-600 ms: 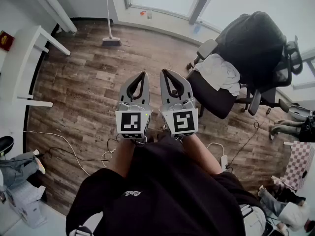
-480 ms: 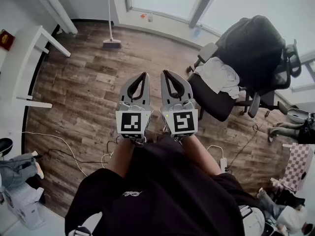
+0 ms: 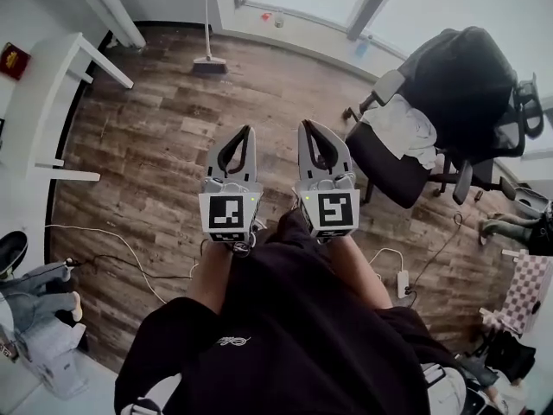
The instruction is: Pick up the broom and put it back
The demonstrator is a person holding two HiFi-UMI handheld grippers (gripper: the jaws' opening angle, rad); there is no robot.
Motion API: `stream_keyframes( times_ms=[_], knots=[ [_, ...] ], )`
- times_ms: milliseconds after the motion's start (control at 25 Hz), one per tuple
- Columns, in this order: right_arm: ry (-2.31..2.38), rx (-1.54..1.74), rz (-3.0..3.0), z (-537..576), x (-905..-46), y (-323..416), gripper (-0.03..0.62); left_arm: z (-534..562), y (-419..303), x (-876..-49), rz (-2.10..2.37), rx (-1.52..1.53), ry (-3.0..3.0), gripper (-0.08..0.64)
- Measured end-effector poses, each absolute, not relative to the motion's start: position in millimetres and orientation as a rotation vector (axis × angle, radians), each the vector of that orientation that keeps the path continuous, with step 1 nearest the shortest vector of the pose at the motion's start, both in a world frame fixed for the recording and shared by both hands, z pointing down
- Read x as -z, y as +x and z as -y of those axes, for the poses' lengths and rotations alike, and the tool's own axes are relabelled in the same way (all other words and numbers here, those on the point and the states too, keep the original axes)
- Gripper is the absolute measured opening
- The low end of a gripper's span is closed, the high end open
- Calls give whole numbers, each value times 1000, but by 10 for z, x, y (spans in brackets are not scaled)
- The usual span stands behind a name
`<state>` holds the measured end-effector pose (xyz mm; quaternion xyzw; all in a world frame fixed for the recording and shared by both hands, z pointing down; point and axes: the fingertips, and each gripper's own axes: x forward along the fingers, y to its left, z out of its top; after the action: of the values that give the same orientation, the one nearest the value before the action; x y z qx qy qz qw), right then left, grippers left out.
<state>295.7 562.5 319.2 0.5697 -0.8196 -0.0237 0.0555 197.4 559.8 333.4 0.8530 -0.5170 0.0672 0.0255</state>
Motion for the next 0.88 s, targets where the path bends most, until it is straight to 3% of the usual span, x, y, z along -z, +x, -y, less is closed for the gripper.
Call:
stream_keyframes(
  times_ms=[320,680,880],
  knots=[
    [1680,-35,2524,-4911,-3530,2820,23,-5066,1894,-3813,1523,-450,2603,2],
    [1617,-96,2660,-3425,-3431,2457,23,-3776,1648,-3706,1597,-497,2537,2],
    [1613,-61,2584,-2900,-3644,2751,23,-3285,1741,-3897,1587,-599,2517,2]
  ],
)
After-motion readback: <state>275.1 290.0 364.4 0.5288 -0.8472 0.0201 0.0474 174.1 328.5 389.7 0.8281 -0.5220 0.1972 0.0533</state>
